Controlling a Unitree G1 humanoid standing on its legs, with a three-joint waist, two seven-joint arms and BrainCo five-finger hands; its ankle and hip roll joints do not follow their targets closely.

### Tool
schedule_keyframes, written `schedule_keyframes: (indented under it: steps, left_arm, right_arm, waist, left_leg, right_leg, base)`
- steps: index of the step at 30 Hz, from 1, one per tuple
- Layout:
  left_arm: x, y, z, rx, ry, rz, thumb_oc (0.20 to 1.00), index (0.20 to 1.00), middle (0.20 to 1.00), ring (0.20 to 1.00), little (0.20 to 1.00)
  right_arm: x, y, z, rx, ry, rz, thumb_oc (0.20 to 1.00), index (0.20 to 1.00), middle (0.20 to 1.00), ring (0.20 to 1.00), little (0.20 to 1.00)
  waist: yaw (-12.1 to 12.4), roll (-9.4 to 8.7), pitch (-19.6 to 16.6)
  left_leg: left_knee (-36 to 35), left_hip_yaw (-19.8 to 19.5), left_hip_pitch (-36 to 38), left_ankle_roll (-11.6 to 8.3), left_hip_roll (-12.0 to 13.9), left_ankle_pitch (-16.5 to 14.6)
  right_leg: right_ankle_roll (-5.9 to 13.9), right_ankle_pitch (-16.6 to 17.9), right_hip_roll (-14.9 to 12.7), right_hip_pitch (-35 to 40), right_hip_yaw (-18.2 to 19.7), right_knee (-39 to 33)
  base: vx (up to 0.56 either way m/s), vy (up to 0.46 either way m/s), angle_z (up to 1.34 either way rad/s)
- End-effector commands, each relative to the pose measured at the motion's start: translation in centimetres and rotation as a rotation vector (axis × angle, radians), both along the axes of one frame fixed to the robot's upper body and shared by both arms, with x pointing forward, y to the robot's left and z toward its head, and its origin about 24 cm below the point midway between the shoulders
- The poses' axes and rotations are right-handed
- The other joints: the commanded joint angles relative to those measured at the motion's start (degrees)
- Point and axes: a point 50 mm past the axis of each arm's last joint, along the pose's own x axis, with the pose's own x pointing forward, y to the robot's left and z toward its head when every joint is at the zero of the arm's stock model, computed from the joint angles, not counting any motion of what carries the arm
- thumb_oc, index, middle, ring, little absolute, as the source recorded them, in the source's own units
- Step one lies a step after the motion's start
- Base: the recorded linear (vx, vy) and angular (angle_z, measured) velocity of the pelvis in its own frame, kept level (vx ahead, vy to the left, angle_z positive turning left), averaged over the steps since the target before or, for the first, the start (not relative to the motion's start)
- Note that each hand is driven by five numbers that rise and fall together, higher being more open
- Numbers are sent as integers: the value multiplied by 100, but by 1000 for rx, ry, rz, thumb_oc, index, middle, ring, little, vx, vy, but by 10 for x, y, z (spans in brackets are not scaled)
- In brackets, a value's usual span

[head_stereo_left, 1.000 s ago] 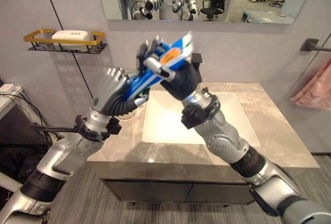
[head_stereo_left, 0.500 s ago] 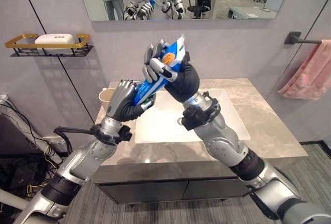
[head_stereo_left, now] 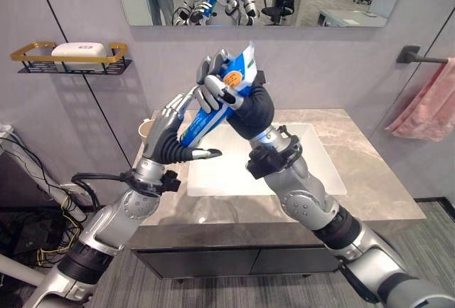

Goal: Put brush and paste in cup on sink, flatten towel.

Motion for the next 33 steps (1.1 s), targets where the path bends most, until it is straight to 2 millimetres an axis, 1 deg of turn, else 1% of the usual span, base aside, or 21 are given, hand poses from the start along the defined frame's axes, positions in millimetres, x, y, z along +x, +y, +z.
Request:
schedule_keyframes:
  steps: [1,5,6,7,9,10,11,13,14,15,17,18,19,21,24,26,28,29,30,32,33]
  left_arm:
    - [-31,-3,16,8,-66,-108,1000,1000,1000,1000,1000]
    - [-39,13,13,-68,-34,-61,1000,1000,1000,1000,1000]
    - [-39,13,13,-69,-34,-61,1000,1000,1000,1000,1000]
    - [-41,17,12,-76,-31,-47,1000,1000,1000,1000,1000]
    - [-46,21,7,-104,2,-47,1000,1000,1000,1000,1000]
    - [-46,22,7,-104,3,-47,1000,1000,1000,1000,1000]
    - [-49,28,3,-101,36,-37,1000,1000,1000,1000,1000]
    - [-53,36,-2,-121,87,-33,1000,1000,1000,1000,1000]
    - [-56,44,-8,-131,142,-17,1000,1000,1000,1000,1000]
    - [-56,44,-8,-131,142,-17,1000,1000,1000,1000,1000]
    - [-60,56,-18,-84,202,33,1000,1000,1000,1000,1000]
    - [-60,56,-18,-84,202,33,1000,1000,1000,1000,1000]
    - [-60,65,-25,-62,244,70,1000,1000,1000,1000,1000]
    - [-63,75,-37,-50,322,102,1000,1000,1000,1000,1000]
    - [-65,80,-43,-28,365,108,1000,1000,1000,1000,1000]
    - [-68,87,-59,14,470,119,1000,1000,1000,1000,1000]
    - [-69,90,-65,41,514,123,1000,1000,1000,1000,1000]
    - [-71,93,-70,44,543,129,1000,1000,1000,1000,1000]
    - [-74,97,-83,23,618,145,1000,1000,1000,1000,1000]
    - [-76,98,-87,19,643,144,1000,1000,1000,1000,1000]
    - [-80,102,-98,1,704,159,1000,1000,1000,1000,1000]
  right_arm:
    - [-14,-35,43,253,-192,-147,200,200,200,200,200]
    - [-14,-36,51,285,-204,-185,200,200,200,200,200]
    - [-14,-36,51,285,-204,-185,200,200,200,200,200]
    - [-14,-40,54,289,-221,-206,200,200,200,200,200]
    - [-14,-44,56,291,-234,-234,200,200,200,200,200]
    - [-14,-44,56,292,-233,-234,200,200,200,200,200]
    - [-14,-48,61,288,-259,-265,200,200,200,200,200]
    - [-13,-50,63,285,-270,-286,200,200,200,200,200]
    - [-11,-54,68,275,-293,-324,200,200,200,200,200]
    - [-11,-54,68,275,-293,-324,200,200,200,200,200]
    - [-8,-58,75,255,-325,-380,200,200,200,200,200]
    - [-8,-58,75,256,-325,-380,200,200,200,200,200]
    - [-5,-61,80,247,-348,-426,200,200,200,200,200]
    - [1,-65,83,227,-351,-481,200,200,200,200,200]
    - [5,-68,85,209,-356,-514,200,200,200,200,200]
    - [12,-69,88,171,-360,-567,200,200,200,200,200]
    - [17,-69,87,160,-346,-590,200,200,200,200,200]
    - [20,-70,87,159,-339,-604,200,200,200,200,200]
    - [25,-70,85,137,-328,-626,200,200,200,200,200]
    - [26,-71,85,128,-327,-635,200,200,200,200,200]
    - [29,-71,83,104,-322,-651,200,200,200,200,200]
  waist:
    - [174,-353,-40]
    - [316,-425,10]
    - [307,-426,9]
    - [396,-447,32]
    - [467,-455,63]
    - [456,-457,57]
    - [560,-463,90]
    - [641,-488,113]
    - [756,-493,136]
    - [756,-493,136]
    - [885,-529,160]
    - [882,-529,160]
    - [986,-548,176]
    - [1135,-583,202]
    - [1198,-603,213]
    - [1312,-621,238]
    - [1365,-623,261]
    - [1386,-627,269]
    - [1426,-622,289]
    - [1423,-615,293]
    - [1433,-613,305]
  left_leg:
    - [43,-101,-120,-40,1,-42]
    - [43,-283,-223,-37,-51,1]
    - [43,-290,-226,-36,-53,3]
    - [43,-354,-261,-37,-72,20]
    - [43,-416,-301,-35,-89,43]
    - [43,-423,-304,-36,-91,45]
    - [43,-489,-341,-33,-105,64]
    - [43,-552,-381,-27,-136,79]
    - [43,-615,-419,-23,-148,95]
    - [43,-615,-419,-23,-148,95]
    - [43,-719,-482,-15,-183,115]
    - [43,-721,-483,-15,-184,116]
    - [43,-789,-517,-14,-207,135]
    - [43,-894,-576,-3,-247,159]
    - [43,-956,-602,4,-268,177]
    - [43,-1019,-651,11,-294,192]
    - [43,-1046,-671,18,-306,205]
    - [43,-1050,-679,20,-311,208]
    - [43,-1056,-660,12,-301,184]
    - [43,-1073,-697,25,-317,225]
    - [43,-1080,-707,30,-318,230]
  right_leg:
    - [255,-5,-424,145,-249,115]
    - [258,-17,-447,174,-408,112]
    - [259,-17,-449,176,-415,111]
    - [258,-18,-455,188,-473,103]
    - [258,-20,-461,197,-544,101]
    - [259,-21,-462,199,-551,99]
    - [266,-23,-467,205,-610,89]
    - [273,-16,-478,224,-684,71]
    - [281,-11,-486,238,-757,57]
    - [281,-11,-486,238,-757,57]
    - [294,-10,-493,254,-865,48]
    - [294,-10,-493,254,-868,48]
    - [303,-10,-500,264,-943,44]
    - [309,-10,-502,294,-1048,34]
    - [318,-7,-509,305,-1112,32]
    - [324,-5,-513,306,-1165,25]
    - [333,-3,-516,308,-1190,23]
    - [337,0,-518,307,-1198,21]
    - [337,-28,-509,320,-1200,28]
    - [341,4,-519,295,-1216,20]
    - [345,9,-519,289,-1221,19]
  base:
    - [1,-3,16]
    - [-1,-2,28]
    - [1,-10,39]
    - [0,-5,28]
    - [-3,-7,20]
    - [-5,-5,19]
    - [-4,-1,16]
    - [-8,-1,12]
    - [-9,-1,25]
    - [-7,0,22]
    - [-9,-1,22]
    - [-6,-3,28]
    - [1,-1,24]
    - [-13,-2,25]
    - [-16,0,26]
    - [-15,3,14]
    - [-8,6,10]
    - [7,6,15]
    - [-9,13,20]
    - [-20,12,11]
    - [0,0,0]
